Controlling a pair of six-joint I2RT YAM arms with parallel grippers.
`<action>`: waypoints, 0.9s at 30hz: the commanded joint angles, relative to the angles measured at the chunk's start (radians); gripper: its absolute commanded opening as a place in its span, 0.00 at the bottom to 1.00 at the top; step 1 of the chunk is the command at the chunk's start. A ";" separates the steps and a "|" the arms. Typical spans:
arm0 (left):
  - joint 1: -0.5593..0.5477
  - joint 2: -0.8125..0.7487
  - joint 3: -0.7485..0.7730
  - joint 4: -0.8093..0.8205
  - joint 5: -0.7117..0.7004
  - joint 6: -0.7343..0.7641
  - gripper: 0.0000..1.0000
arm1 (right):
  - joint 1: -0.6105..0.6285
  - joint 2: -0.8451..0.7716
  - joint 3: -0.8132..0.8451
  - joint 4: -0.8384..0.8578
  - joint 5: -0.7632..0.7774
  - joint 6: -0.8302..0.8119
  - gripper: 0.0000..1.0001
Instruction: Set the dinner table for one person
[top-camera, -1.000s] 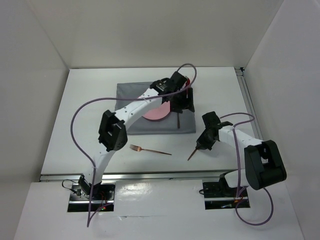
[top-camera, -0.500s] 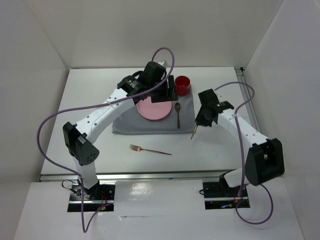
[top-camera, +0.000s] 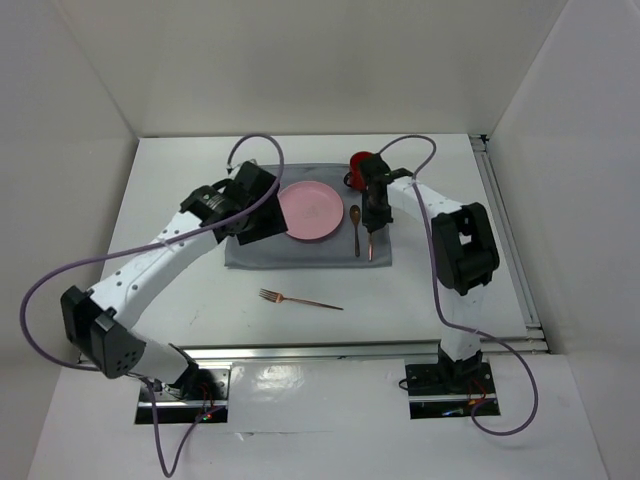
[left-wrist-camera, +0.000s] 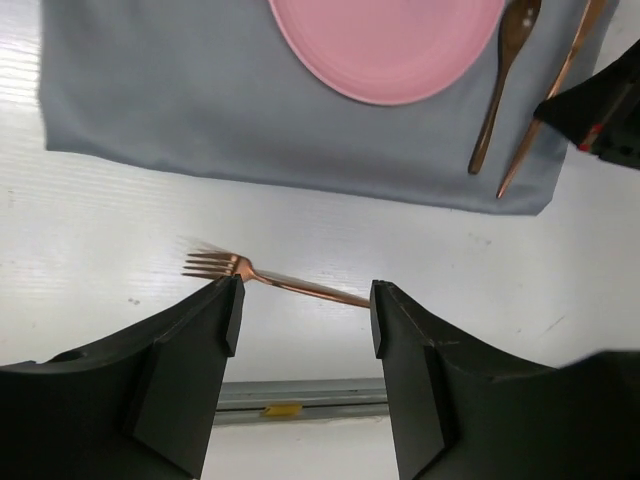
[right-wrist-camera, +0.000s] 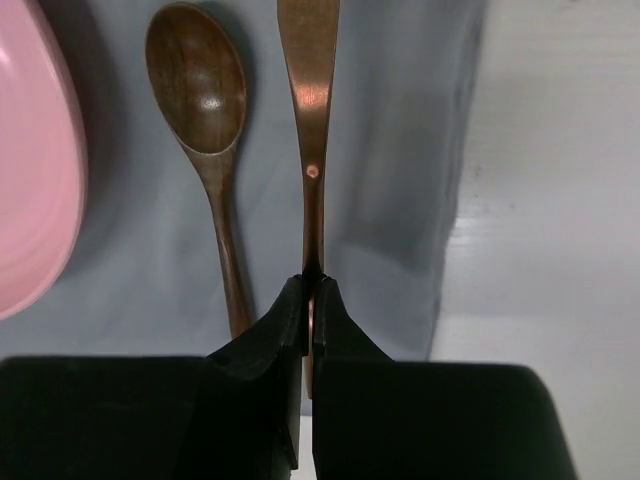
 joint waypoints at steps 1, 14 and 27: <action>0.029 -0.052 -0.058 -0.014 -0.034 -0.025 0.70 | 0.013 0.037 0.071 -0.002 0.000 -0.052 0.00; -0.049 -0.049 -0.167 -0.117 -0.060 -0.188 0.70 | 0.013 0.082 0.105 -0.033 0.012 0.007 0.35; -0.210 0.106 -0.219 -0.071 0.032 -0.519 0.73 | 0.013 -0.312 -0.056 -0.042 0.026 0.055 0.69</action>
